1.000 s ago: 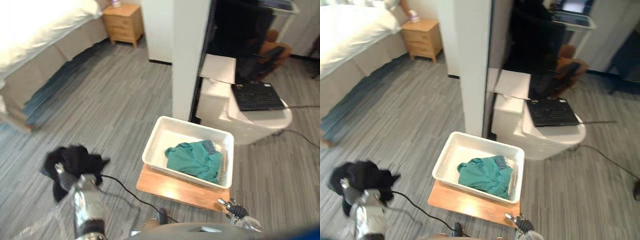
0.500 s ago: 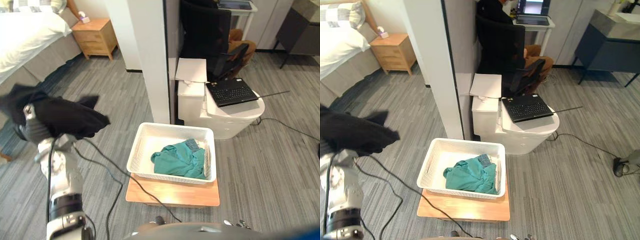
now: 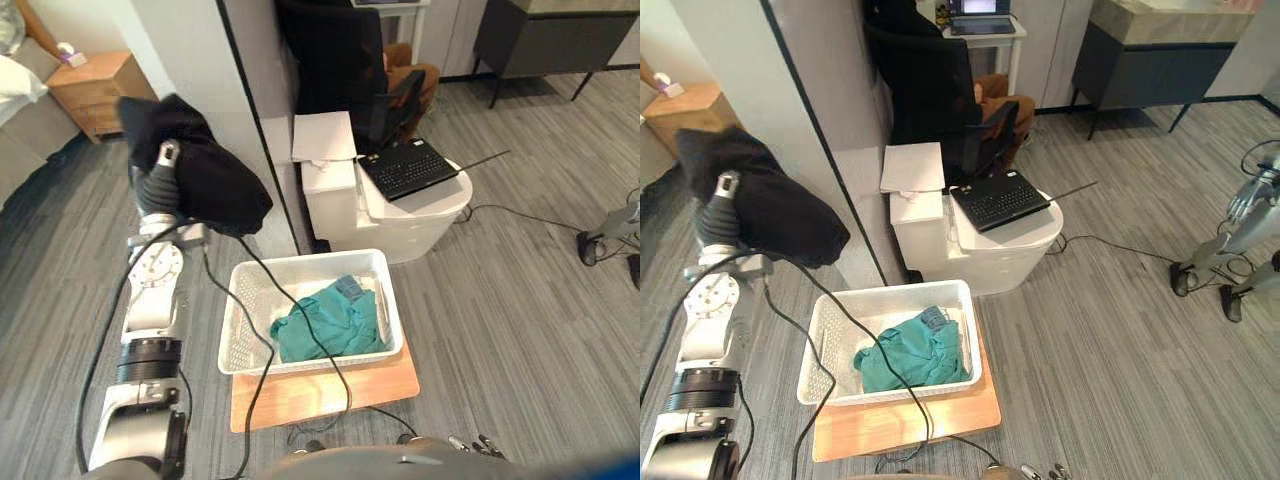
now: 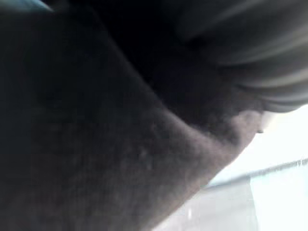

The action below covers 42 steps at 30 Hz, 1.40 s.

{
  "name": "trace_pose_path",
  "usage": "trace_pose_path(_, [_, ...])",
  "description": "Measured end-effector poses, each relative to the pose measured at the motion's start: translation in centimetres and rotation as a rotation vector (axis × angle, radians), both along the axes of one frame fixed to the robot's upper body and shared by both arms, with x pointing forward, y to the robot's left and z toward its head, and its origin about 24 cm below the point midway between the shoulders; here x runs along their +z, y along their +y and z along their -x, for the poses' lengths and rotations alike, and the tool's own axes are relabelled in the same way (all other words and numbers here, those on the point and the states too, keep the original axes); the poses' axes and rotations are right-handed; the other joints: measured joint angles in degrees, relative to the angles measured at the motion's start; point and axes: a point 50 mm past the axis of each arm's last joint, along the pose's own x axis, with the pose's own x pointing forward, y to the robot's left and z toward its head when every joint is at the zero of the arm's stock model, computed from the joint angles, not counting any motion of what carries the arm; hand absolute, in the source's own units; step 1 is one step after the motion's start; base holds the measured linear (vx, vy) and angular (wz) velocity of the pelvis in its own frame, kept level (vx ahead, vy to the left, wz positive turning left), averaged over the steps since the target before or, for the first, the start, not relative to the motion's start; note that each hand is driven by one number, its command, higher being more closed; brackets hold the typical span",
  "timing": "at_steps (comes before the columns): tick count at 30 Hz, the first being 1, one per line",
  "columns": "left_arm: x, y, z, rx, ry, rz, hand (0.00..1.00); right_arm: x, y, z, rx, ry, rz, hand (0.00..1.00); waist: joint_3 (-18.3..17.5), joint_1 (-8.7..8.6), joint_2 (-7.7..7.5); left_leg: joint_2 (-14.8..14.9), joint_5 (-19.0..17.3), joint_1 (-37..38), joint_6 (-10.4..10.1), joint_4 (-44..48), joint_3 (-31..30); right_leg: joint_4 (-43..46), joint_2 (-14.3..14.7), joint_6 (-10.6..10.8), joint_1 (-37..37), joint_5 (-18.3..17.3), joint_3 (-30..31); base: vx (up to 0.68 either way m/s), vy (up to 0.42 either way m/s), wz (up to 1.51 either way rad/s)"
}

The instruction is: Tidy the bed and pick cloth on bed and put in laundry

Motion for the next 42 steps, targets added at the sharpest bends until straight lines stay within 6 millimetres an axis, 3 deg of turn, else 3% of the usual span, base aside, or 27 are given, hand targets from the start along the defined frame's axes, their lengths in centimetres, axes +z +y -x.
trace_pose_path(5, [-1.9, -2.4, -0.3, -0.094, 0.064, 0.027, 1.00, -0.1, 0.1, 0.0, 0.014, 0.010, -0.005, 0.00, -0.1, -0.60, 0.09, 0.4, 0.0, 0.2, 0.0, 0.0, 1.5, -0.1, 0.5, -0.8, -0.5, 0.6, 0.8, -0.01, -0.049, -0.18])
trace_pose_path(9, [-4.8, -5.1, 0.1, -0.196, 0.169, 0.007, 1.00, 0.0, -0.1, -0.1, 0.022, 0.011, 0.001, 0.00, -0.2, -1.58, 0.32, 0.5, 0.0, 0.3, 0.0, -0.2, 2.5, -0.1, 0.5, -0.7, -1.0, 0.7, 1.7, -0.06, -0.041, -0.11])
trace_pose_path(22, [-10.1, -8.5, 2.1, -0.280, 0.376, 0.000, 1.00, -0.1, 0.1, -0.3, 0.056, 0.034, 0.007, 0.00, -0.9, -3.11, 0.66, 0.4, 0.0, 0.0, 0.0, -0.2, 3.0, -1.5, 0.4, 0.6, -1.4, 2.0, 2.3, -0.03, -0.014, -0.04])
trace_pose_path(29, [-13.7, -7.7, 3.0, -0.192, 0.561, 0.024, 1.00, 0.0, 0.1, -0.7, 0.095, 0.046, 0.009, 0.00, -0.9, -3.43, 0.62, 0.5, 0.0, -1.2, 0.0, -0.2, 3.1, -1.9, 0.5, 0.6, -2.5, 2.2, 2.3, -0.01, -0.015, 0.00])
trace_pose_path(33, [-15.5, -6.9, 3.4, -0.121, 0.644, 0.031, 1.00, 0.1, 0.2, -2.1, 0.118, 0.032, 0.004, 0.00, -0.1, -4.24, 0.58, 0.5, 0.4, -4.5, 0.5, -0.2, 3.1, -1.9, 0.3, 0.6, -6.0, 3.0, 2.6, -0.01, -0.015, -0.02])
trace_pose_path(37, [-16.3, -6.3, 3.3, -0.054, 0.684, 0.028, 1.00, 0.6, 0.0, -4.2, 0.146, -0.018, 0.017, 0.00, 3.1, -4.66, 0.81, 0.3, 0.7, -6.5, 0.9, 0.1, 3.9, -1.8, 0.2, 0.9, -8.3, 3.8, 3.5, -0.01, -0.003, -0.09])
trace_pose_path(42, [-16.3, -5.5, 1.8, 0.045, 0.712, 0.027, 1.00, 1.4, 0.0, -7.4, 0.148, -0.103, 0.016, 0.00, 8.3, -5.44, 1.48, 0.5, 1.5, -8.7, 1.2, 0.1, 4.4, -0.9, 0.3, 1.0, -10.7, 4.4, 3.7, -0.02, -0.019, -0.04])
